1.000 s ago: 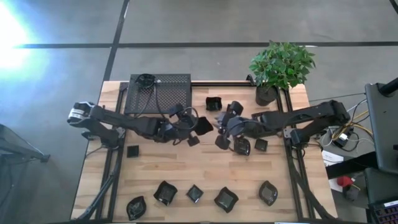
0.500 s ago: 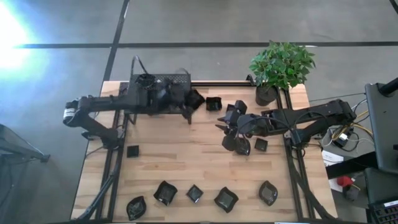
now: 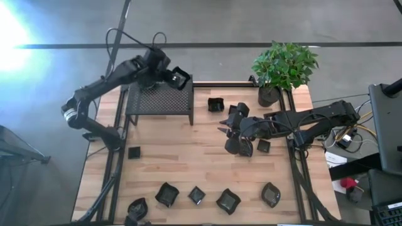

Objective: Pick & Place Mini shaped plates
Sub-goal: Put the distorted square plate on the shelf

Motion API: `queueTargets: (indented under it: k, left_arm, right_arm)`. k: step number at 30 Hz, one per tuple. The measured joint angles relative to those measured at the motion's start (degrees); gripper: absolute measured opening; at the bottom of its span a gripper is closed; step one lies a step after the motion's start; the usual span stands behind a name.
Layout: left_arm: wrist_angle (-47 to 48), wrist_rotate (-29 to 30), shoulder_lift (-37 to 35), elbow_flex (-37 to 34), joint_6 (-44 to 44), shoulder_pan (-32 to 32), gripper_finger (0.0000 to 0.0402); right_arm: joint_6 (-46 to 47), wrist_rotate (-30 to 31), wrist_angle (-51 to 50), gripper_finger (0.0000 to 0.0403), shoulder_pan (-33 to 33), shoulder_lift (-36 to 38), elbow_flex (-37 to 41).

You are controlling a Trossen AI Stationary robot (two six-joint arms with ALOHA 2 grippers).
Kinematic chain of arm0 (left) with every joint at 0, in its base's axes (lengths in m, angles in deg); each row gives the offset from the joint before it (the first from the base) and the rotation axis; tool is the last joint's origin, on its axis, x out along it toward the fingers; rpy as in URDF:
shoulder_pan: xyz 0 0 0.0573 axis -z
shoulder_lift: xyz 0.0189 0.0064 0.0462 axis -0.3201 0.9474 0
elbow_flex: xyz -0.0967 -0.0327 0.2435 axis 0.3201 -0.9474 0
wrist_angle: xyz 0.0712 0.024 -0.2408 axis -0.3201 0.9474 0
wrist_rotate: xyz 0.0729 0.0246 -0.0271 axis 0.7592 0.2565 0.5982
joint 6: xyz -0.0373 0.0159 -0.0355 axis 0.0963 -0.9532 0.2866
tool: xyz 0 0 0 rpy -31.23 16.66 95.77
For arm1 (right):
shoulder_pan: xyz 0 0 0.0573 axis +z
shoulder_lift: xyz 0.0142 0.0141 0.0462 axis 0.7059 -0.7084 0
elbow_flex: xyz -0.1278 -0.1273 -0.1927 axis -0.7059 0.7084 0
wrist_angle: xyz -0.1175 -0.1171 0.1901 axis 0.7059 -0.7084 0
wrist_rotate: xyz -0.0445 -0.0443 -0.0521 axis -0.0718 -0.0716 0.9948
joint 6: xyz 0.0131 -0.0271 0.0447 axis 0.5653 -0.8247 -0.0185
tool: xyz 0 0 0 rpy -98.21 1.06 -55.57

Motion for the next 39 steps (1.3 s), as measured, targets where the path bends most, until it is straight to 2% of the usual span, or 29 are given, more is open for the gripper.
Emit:
queueTargets:
  k: [7,12,17,20,24,39]
  left_arm:
    - [-0.8,-2.2,0.3,-2.6,-0.1,-2.0,0.0000]
    - [-4.3,-2.0,1.0,-5.6,6.0,-2.3,0.0000]
    - [-6.6,-1.4,1.0,-7.4,9.8,-2.3,0.0000]
    - [-6.5,1.5,1.0,-8.4,11.9,-2.4,0.0000]
    - [-6.7,3.5,1.0,-9.5,12.7,-2.6,0.0000]
    - [-7.0,3.8,1.0,-9.8,12.7,-2.6,0.0000]
  right_arm:
    - [0.0,0.2,0.0,0.0106,0.0,0.0,0.0]
    - [0.0,0.2,0.0,0.0109,0.0,0.0,0.0]
    - [0.0,0.2,0.1,0.0103,0.0,0.0,0.0]
    - [0.0,0.2,0.1,0.0100,0.0,0.0,0.0]
    - [0.0,0.2,0.1,0.0098,0.0,0.0,0.0]
    - [-0.8,0.2,0.1,0.0096,0.0,0.0,0.0]
